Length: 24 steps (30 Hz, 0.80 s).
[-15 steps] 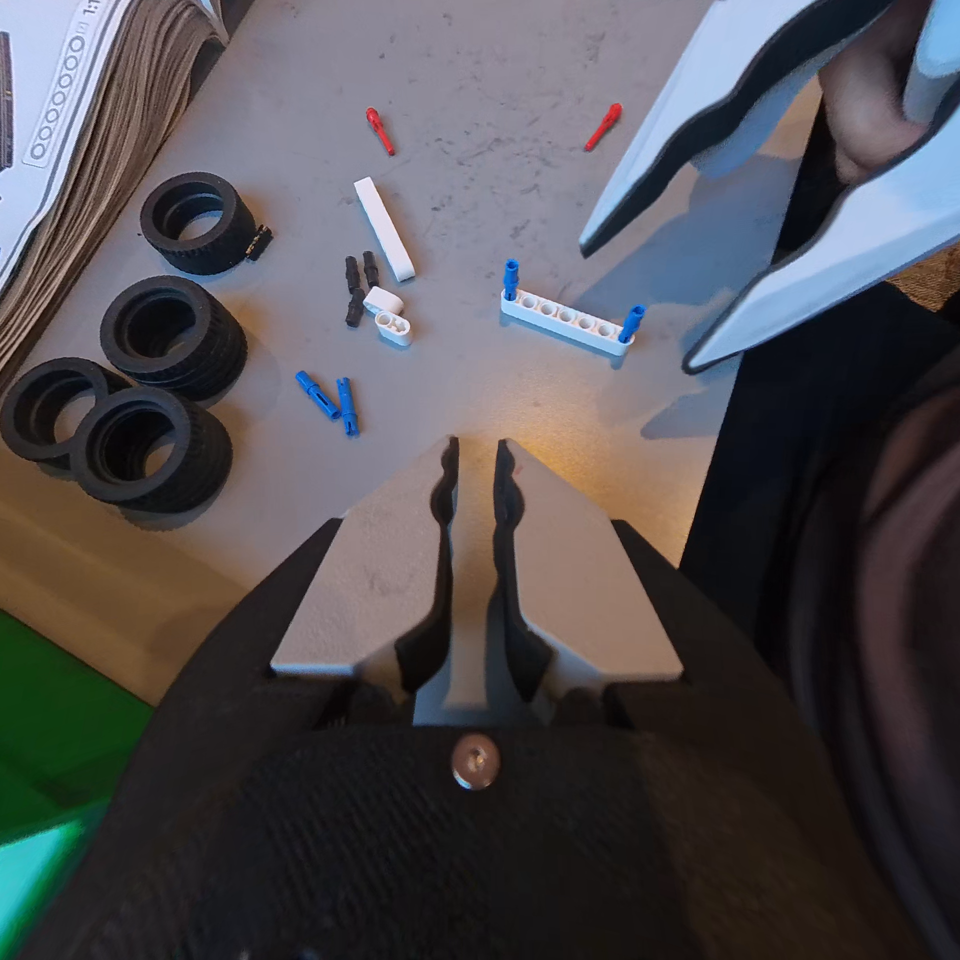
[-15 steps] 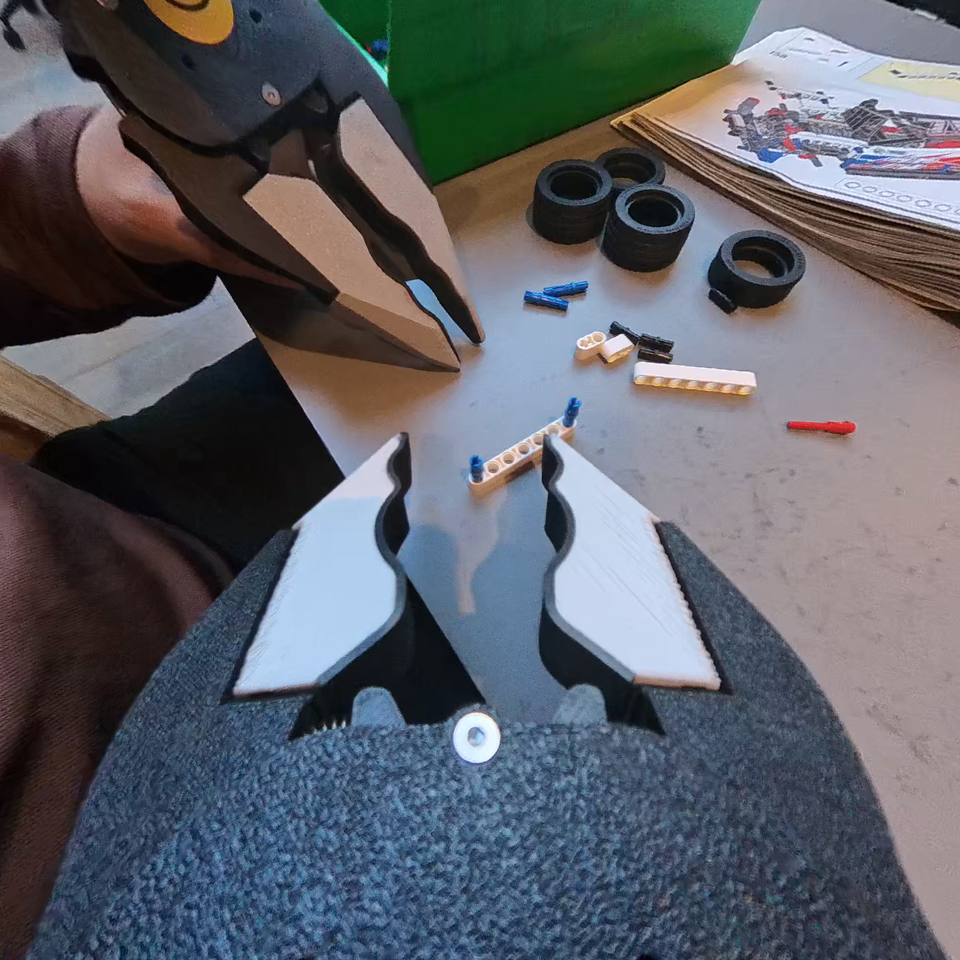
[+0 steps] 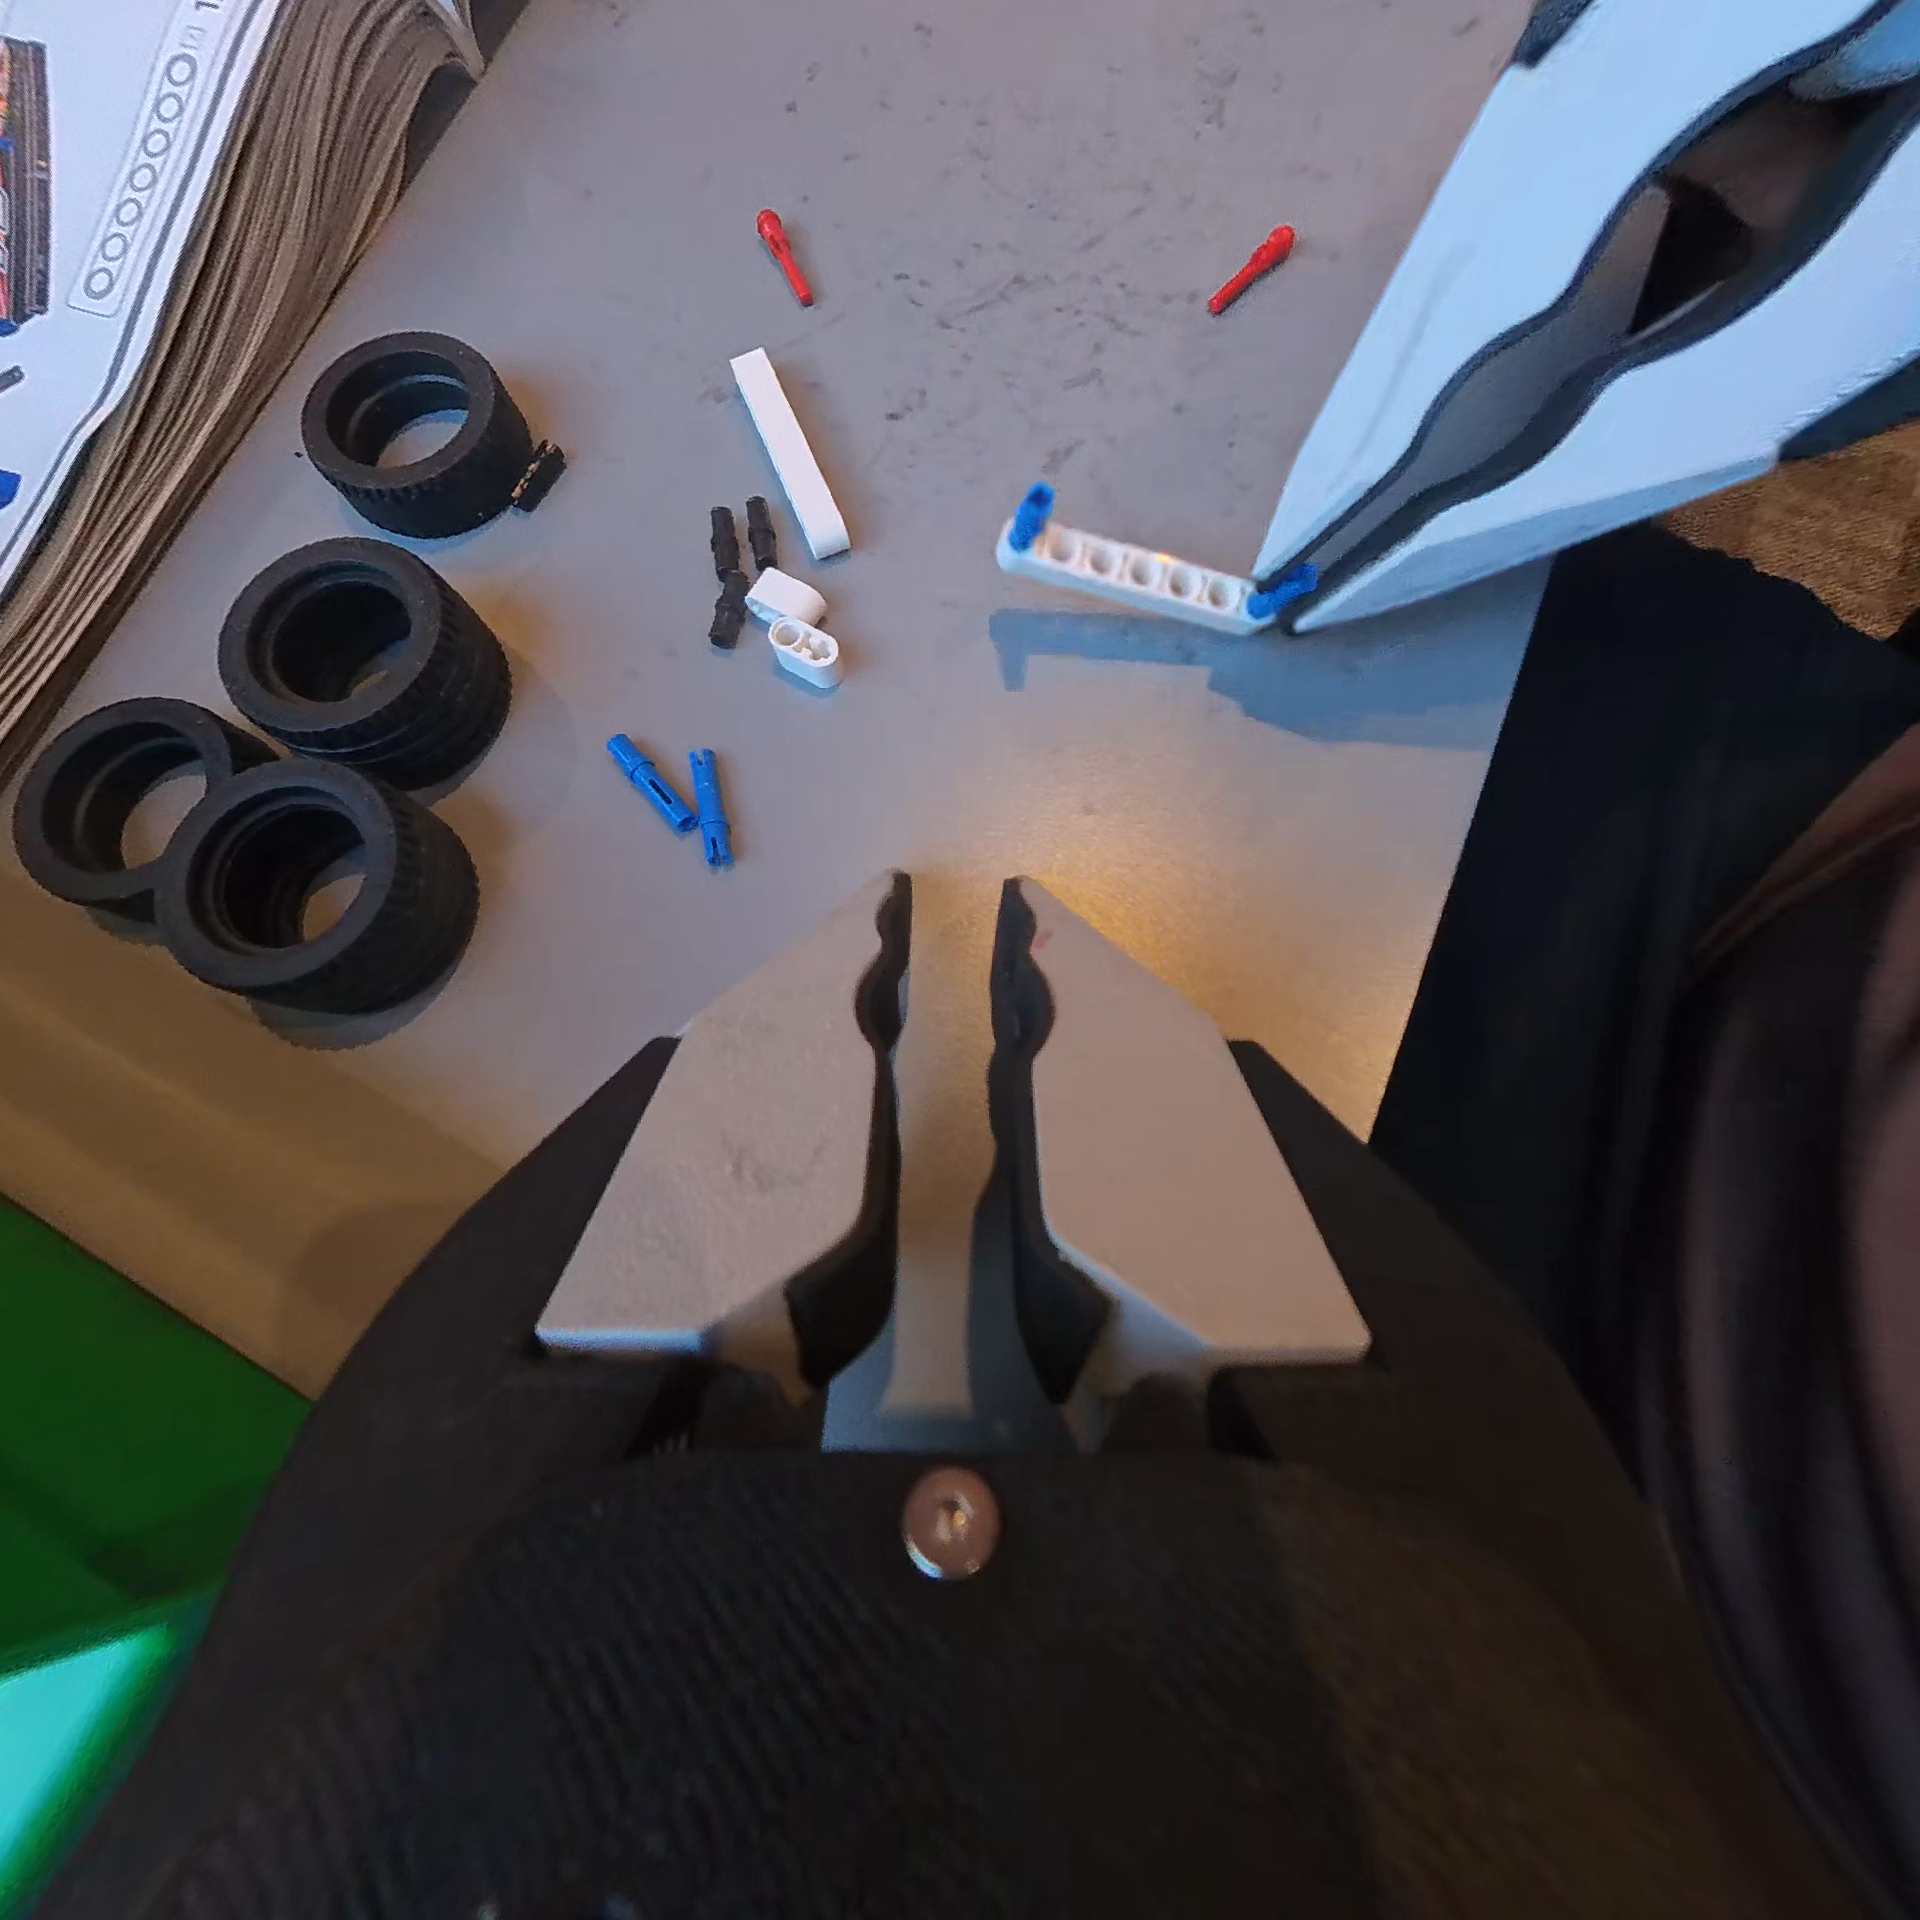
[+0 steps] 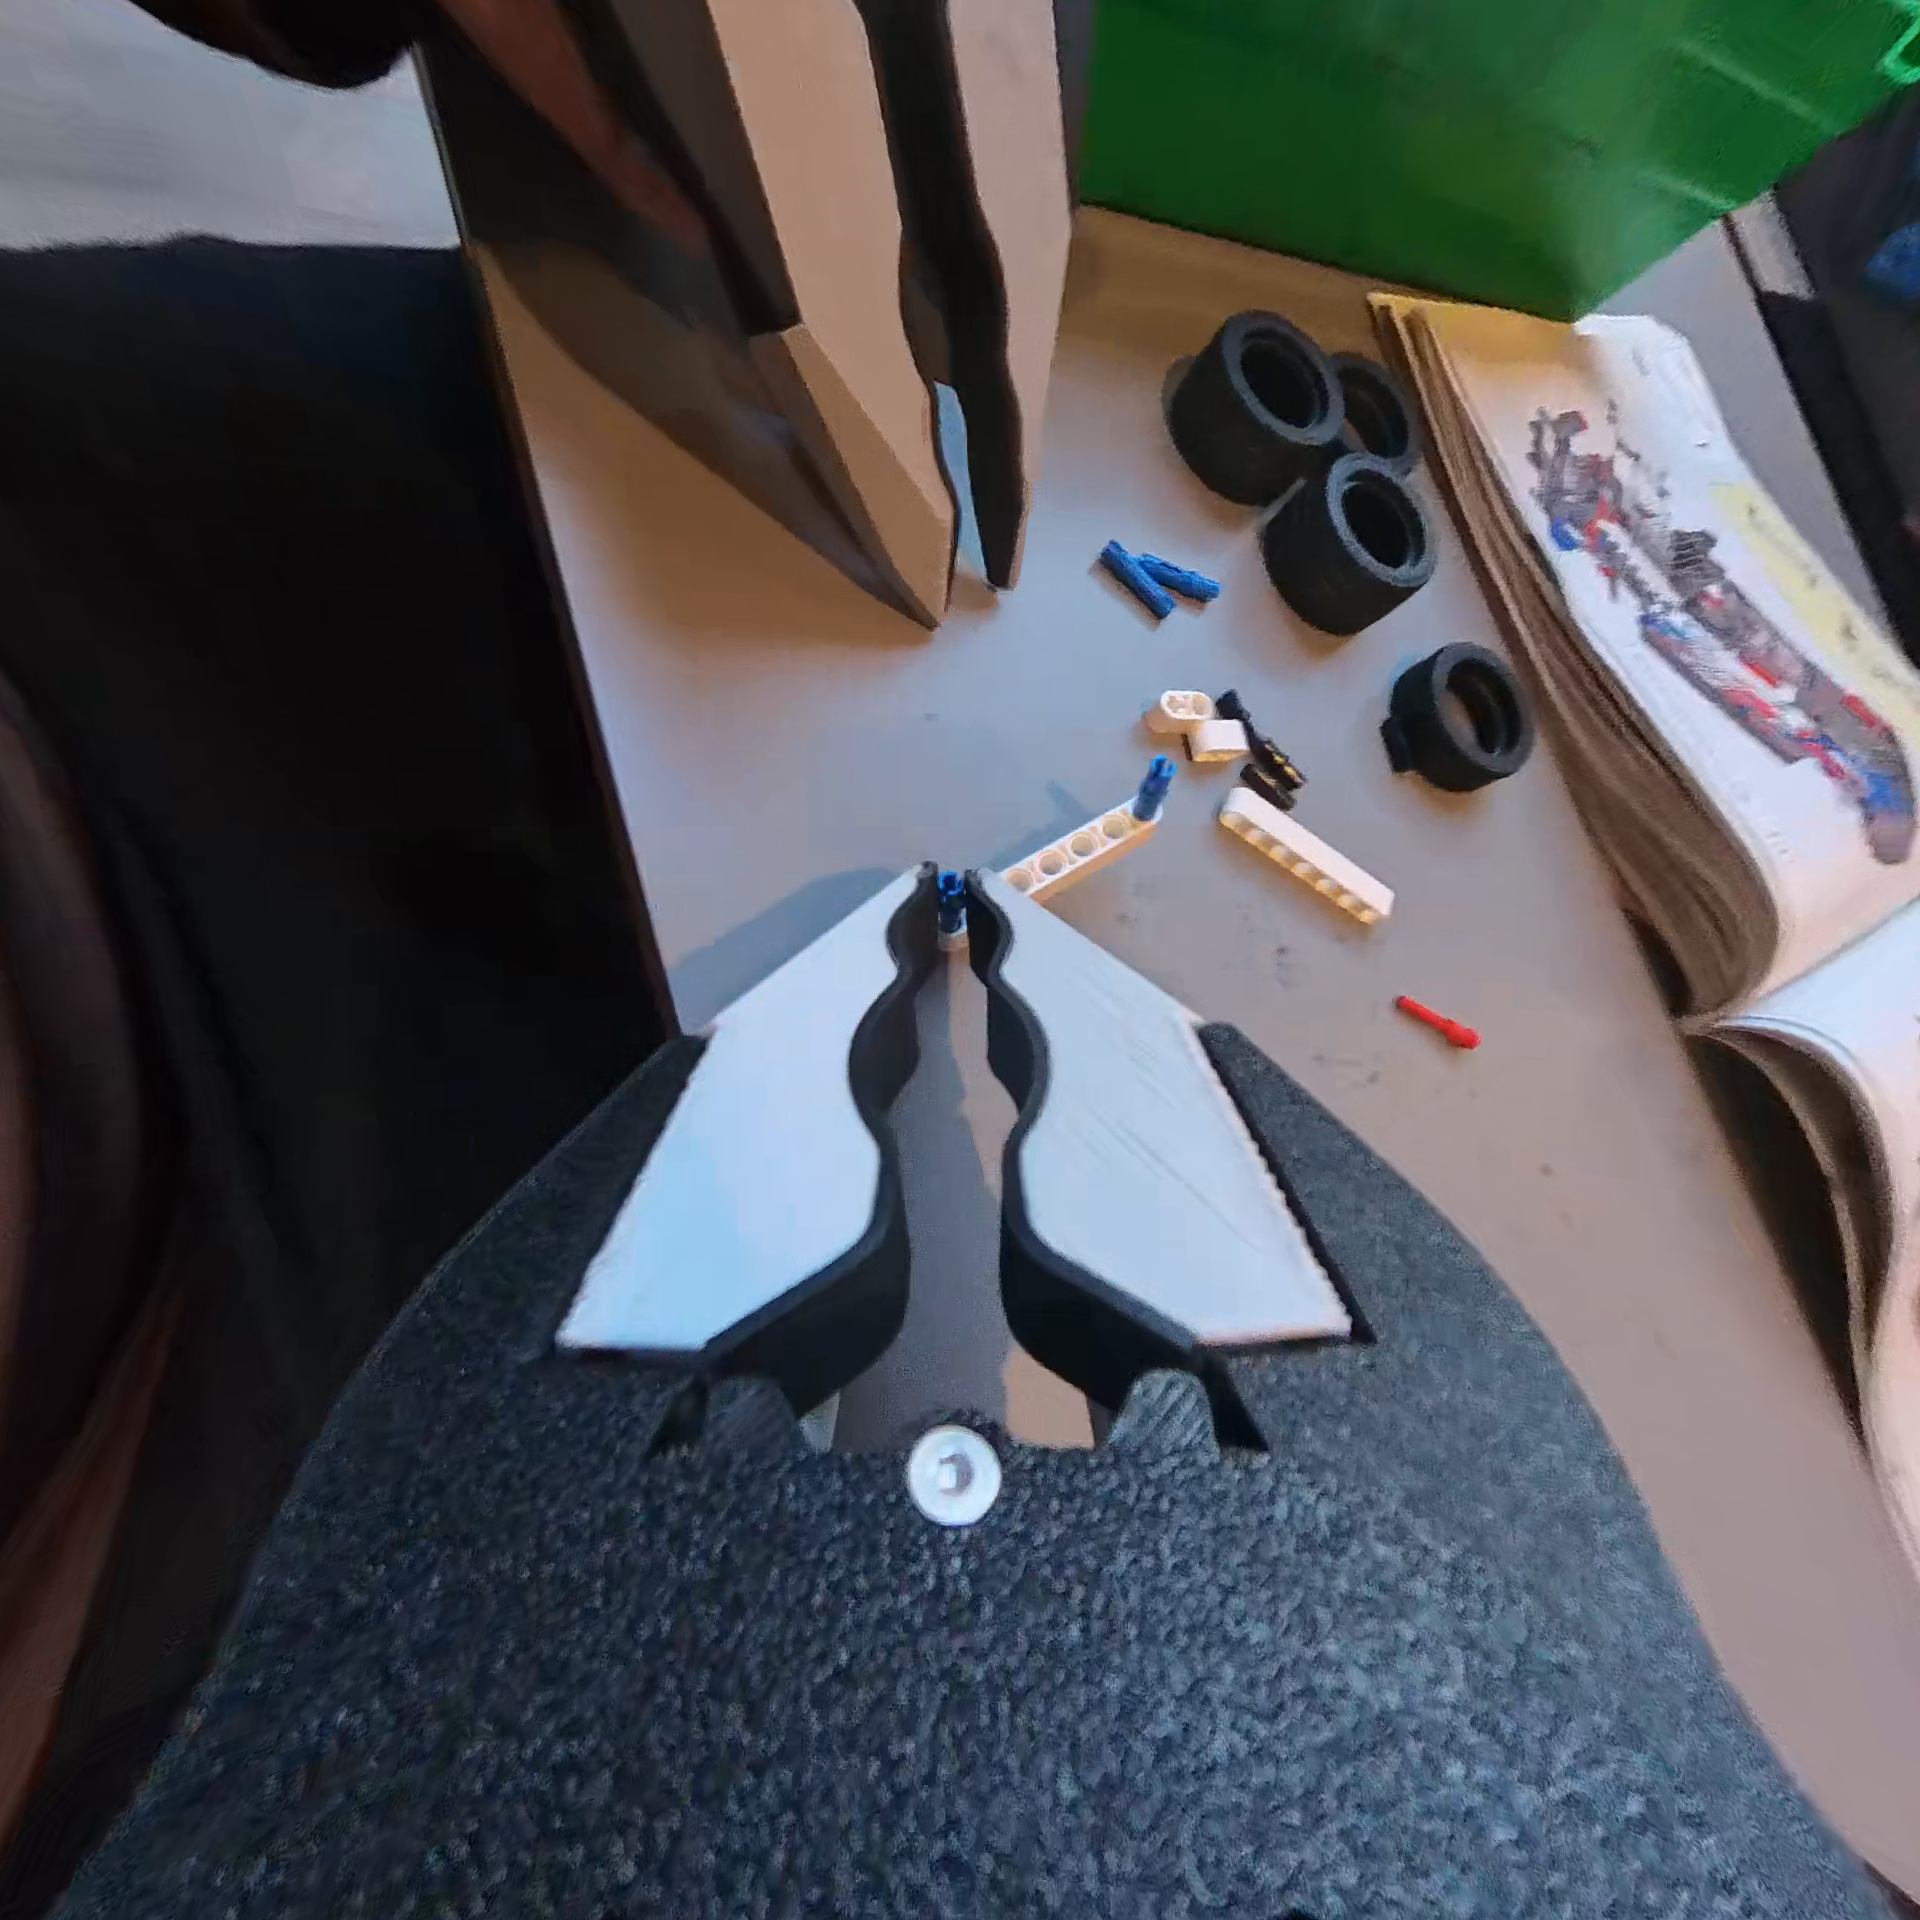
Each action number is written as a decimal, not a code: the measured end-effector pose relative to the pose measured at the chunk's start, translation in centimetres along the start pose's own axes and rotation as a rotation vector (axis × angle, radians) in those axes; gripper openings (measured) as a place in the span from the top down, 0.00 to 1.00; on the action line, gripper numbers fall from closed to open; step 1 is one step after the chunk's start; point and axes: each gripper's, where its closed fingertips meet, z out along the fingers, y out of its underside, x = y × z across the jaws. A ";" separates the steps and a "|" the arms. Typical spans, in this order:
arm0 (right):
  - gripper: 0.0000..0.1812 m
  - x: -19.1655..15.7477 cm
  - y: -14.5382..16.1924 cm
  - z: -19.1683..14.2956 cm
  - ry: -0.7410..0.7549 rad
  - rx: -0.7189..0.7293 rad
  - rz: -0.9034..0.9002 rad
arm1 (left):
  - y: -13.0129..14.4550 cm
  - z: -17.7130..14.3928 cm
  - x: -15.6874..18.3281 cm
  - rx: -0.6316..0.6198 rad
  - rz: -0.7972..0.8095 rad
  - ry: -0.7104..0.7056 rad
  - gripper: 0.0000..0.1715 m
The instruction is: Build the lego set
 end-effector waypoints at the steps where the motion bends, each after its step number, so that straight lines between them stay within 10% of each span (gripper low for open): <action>1: 0.97 0.2 0.1 -0.1 0.007 -0.006 -0.004 | 0.0 0.0 0.0 0.000 -0.002 -0.002 0.92; 20: 0.76 0.4 0.5 -1.1 -0.039 0.057 0.443 | 0.0 0.0 -0.2 -0.001 -0.021 0.000 0.92; 24: 0.89 0.2 1.3 -0.2 -0.021 0.016 0.413 | 0.0 0.0 -0.2 -0.001 -0.020 0.002 0.92</action>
